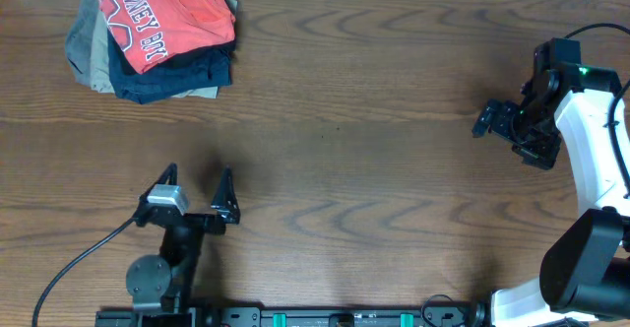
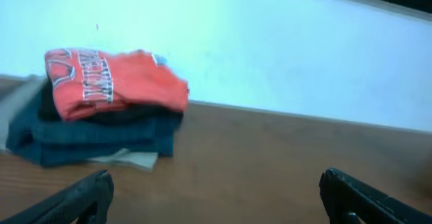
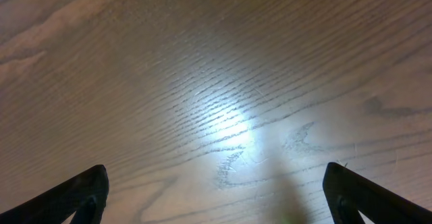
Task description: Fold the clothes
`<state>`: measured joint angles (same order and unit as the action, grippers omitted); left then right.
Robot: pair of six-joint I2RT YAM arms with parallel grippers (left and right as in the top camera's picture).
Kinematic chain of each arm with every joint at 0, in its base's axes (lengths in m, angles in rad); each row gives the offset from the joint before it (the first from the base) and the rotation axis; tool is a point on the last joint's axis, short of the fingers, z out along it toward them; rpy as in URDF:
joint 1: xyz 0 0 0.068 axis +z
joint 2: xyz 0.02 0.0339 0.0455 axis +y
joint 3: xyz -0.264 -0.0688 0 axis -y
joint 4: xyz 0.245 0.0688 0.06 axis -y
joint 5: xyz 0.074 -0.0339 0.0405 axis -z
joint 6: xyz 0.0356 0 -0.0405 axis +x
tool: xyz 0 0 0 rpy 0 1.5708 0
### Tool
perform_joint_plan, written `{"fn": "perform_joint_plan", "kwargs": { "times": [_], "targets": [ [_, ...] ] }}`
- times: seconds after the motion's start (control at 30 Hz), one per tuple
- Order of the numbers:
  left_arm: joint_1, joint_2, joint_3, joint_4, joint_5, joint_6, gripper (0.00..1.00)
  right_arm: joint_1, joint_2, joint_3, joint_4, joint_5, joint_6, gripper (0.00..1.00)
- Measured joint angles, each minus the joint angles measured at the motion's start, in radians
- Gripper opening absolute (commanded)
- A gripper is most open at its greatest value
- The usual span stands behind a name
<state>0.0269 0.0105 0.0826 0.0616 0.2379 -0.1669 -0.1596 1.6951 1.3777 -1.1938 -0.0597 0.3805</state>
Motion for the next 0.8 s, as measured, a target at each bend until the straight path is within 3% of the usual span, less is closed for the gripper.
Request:
{"fn": "perform_joint_plan", "kwargs": {
  "times": [0.1,0.3,0.53,0.8],
  "targets": [
    [0.017,0.000,-0.050,0.100,0.000,0.008,0.98,0.000,0.000,0.000,0.000,0.000,0.000,0.99],
    [0.029,0.000,-0.077,0.110,-0.034,0.011,0.98,0.000,0.000,0.000,0.000,0.000,0.000,0.99],
    [0.029,0.000,-0.077,-0.047,-0.063,0.011,0.98,0.000,0.000,0.000,0.001,0.000,0.000,0.99],
    [0.030,0.000,-0.068,-0.073,-0.087,0.011,0.98,0.000,0.000,0.000,0.000,0.000,0.000,0.99]
  ]
}}
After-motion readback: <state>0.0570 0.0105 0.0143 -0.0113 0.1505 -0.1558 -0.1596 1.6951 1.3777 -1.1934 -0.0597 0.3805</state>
